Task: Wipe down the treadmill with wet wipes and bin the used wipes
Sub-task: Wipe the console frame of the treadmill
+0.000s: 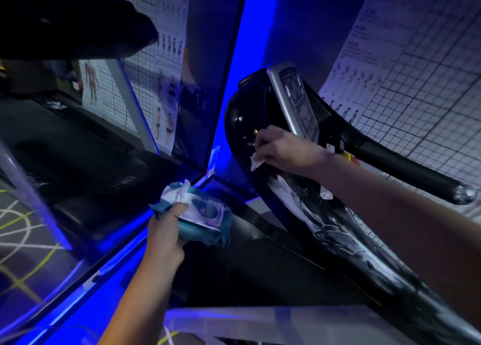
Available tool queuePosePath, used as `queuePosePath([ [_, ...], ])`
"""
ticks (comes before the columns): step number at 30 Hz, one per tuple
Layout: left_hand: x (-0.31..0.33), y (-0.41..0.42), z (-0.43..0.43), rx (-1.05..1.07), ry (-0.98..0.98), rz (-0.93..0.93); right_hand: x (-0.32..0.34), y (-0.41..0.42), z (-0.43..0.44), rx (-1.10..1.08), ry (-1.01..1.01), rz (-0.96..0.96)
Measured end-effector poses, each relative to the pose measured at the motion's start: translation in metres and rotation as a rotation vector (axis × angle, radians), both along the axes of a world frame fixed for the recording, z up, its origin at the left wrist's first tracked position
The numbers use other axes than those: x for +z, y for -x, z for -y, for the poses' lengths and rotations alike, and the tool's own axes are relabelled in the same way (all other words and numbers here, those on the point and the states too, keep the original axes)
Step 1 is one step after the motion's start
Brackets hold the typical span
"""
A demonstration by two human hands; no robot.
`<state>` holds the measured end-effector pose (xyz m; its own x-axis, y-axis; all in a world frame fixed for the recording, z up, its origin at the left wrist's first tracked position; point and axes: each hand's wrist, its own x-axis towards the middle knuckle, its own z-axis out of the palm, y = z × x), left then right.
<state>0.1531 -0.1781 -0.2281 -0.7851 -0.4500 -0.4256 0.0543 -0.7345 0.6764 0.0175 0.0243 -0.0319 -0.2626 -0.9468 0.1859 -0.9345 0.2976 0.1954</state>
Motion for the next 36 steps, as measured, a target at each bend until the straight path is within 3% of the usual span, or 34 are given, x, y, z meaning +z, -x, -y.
queuePosePath([
  [12,-0.001,0.006,-0.007,-0.073,-0.027,0.004,-0.026,-0.034,-0.062,-0.019,-0.125,0.019],
  [18,-0.005,0.006,-0.010,-0.086,-0.019,0.041,-0.019,-0.017,-0.026,-0.098,0.231,-0.002],
  [21,-0.007,0.007,-0.013,-0.092,-0.011,0.049,-0.025,-0.014,-0.031,-0.079,0.153,-0.071],
  [30,-0.010,0.008,-0.027,-0.104,-0.011,0.021,-0.047,-0.050,-0.098,-0.037,-0.005,0.000],
  [32,-0.010,0.008,-0.027,-0.100,-0.018,0.013,-0.046,-0.052,-0.098,-0.063,0.049,0.017],
  [36,-0.007,0.006,-0.026,-0.079,-0.024,0.029,-0.033,-0.040,-0.074,-0.229,0.379,0.049],
])
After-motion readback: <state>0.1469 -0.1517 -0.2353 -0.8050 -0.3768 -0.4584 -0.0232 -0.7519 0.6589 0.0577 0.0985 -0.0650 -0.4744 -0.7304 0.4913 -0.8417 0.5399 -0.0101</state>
